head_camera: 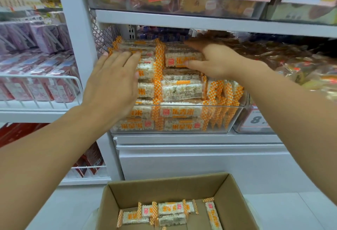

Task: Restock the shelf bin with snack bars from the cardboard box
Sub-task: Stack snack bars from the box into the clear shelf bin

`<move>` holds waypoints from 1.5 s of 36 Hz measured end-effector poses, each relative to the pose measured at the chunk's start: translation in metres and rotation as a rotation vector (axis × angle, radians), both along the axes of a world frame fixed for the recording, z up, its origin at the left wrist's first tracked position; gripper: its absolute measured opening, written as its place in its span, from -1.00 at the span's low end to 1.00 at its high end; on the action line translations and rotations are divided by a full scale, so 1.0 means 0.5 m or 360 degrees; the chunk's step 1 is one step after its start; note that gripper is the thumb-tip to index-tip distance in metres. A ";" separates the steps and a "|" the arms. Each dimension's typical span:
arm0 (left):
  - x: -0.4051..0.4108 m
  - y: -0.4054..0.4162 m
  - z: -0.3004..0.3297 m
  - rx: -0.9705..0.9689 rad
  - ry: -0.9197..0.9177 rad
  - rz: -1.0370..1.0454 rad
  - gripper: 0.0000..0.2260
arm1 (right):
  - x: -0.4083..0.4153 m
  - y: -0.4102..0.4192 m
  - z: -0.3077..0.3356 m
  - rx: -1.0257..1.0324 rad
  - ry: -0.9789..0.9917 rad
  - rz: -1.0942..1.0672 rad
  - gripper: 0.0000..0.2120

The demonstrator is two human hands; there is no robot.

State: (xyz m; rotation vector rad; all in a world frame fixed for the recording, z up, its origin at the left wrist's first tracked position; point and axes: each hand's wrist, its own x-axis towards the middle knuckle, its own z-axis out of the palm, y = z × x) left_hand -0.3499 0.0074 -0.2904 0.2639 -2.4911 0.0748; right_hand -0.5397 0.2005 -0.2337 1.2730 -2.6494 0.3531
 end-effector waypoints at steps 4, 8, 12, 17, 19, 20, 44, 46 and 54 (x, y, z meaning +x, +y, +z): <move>-0.011 -0.012 0.003 -0.0021 -0.0035 0.0061 -0.48 | 0.040 0.011 -0.019 -0.0075 0.0187 0.0063 -0.43; -0.025 -0.004 0.006 0.0036 0.0001 0.0108 -0.51 | 0.081 -0.005 -0.031 -0.0324 0.0217 0.0241 -0.52; -0.032 0.000 0.005 0.0100 -0.0002 0.0100 -0.63 | 0.115 -0.044 -0.035 -0.0610 0.0154 0.0346 -0.62; -0.033 -0.010 0.002 0.0075 -0.0019 0.0059 -0.67 | 0.130 -0.090 -0.054 -0.0631 -0.0106 0.0338 -0.87; -0.032 -0.013 0.004 0.0087 -0.0017 0.0038 -0.68 | 0.131 -0.099 -0.060 -0.0808 -0.0117 0.0253 -0.84; -0.032 -0.014 0.004 0.0092 -0.0013 0.0029 -0.68 | 0.129 -0.099 -0.060 -0.0935 -0.0121 0.0196 -0.81; 0.018 -0.020 0.008 0.0068 0.0214 -0.0215 -0.57 | 0.159 -0.046 -0.037 -0.1014 -0.0163 0.0046 -0.79; 0.030 -0.013 0.010 0.0004 0.0299 -0.0275 -0.60 | 0.193 -0.013 -0.073 -0.1127 0.0092 0.0122 -0.86; 0.125 0.110 -0.113 0.0091 -0.0588 -0.0572 -0.76 | 0.322 0.072 -0.463 -0.0472 -0.0660 -0.0102 -0.80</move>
